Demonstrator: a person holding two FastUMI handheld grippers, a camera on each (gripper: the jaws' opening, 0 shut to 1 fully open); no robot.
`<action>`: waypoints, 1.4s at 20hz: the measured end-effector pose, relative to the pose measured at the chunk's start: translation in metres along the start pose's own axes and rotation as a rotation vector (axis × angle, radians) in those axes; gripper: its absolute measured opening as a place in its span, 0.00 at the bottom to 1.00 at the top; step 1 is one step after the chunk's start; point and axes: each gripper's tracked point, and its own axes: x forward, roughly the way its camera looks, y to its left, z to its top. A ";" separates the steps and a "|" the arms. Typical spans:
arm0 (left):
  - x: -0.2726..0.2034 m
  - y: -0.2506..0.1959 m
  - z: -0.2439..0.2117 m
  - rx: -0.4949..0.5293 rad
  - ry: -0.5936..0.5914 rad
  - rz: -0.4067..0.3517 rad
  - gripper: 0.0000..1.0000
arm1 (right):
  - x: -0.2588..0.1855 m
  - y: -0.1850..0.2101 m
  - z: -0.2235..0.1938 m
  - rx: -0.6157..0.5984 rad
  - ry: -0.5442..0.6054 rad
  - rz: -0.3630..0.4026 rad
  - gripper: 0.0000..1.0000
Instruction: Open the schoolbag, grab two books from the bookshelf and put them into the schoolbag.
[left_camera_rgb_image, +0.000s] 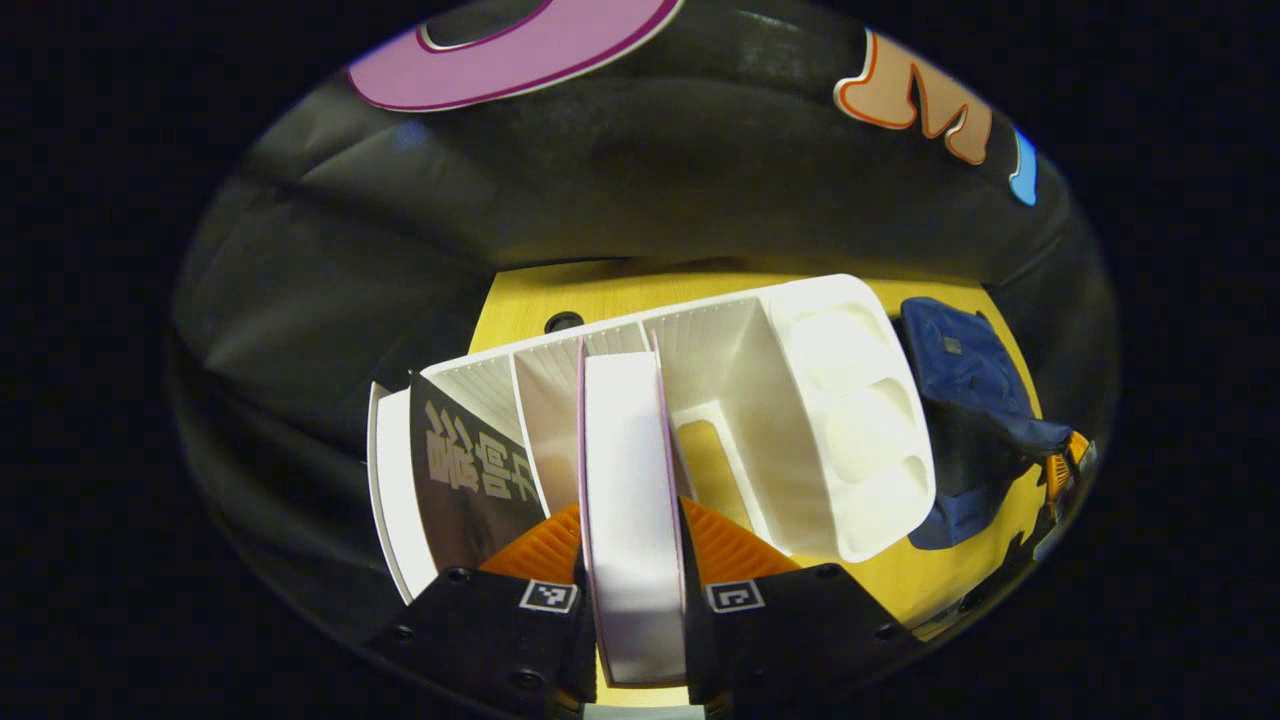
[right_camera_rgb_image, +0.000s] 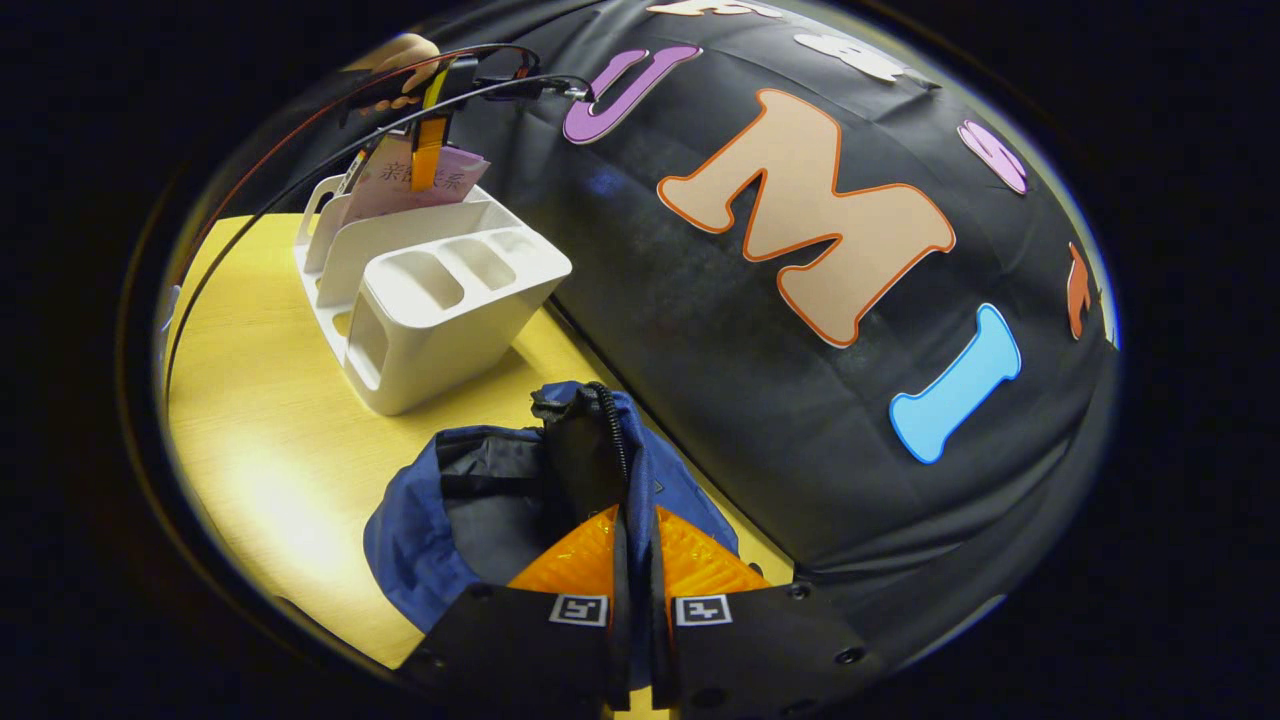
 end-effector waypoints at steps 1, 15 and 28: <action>-0.007 0.001 0.001 0.001 -0.022 -0.004 0.32 | -0.001 0.000 0.000 0.000 -0.001 0.001 0.12; -0.101 -0.001 -0.029 -0.045 -0.119 0.005 0.31 | -0.004 0.006 0.001 -0.009 -0.024 0.021 0.12; -0.134 -0.040 -0.129 -0.276 -0.068 -0.101 0.31 | -0.003 0.009 -0.001 -0.004 -0.031 0.053 0.10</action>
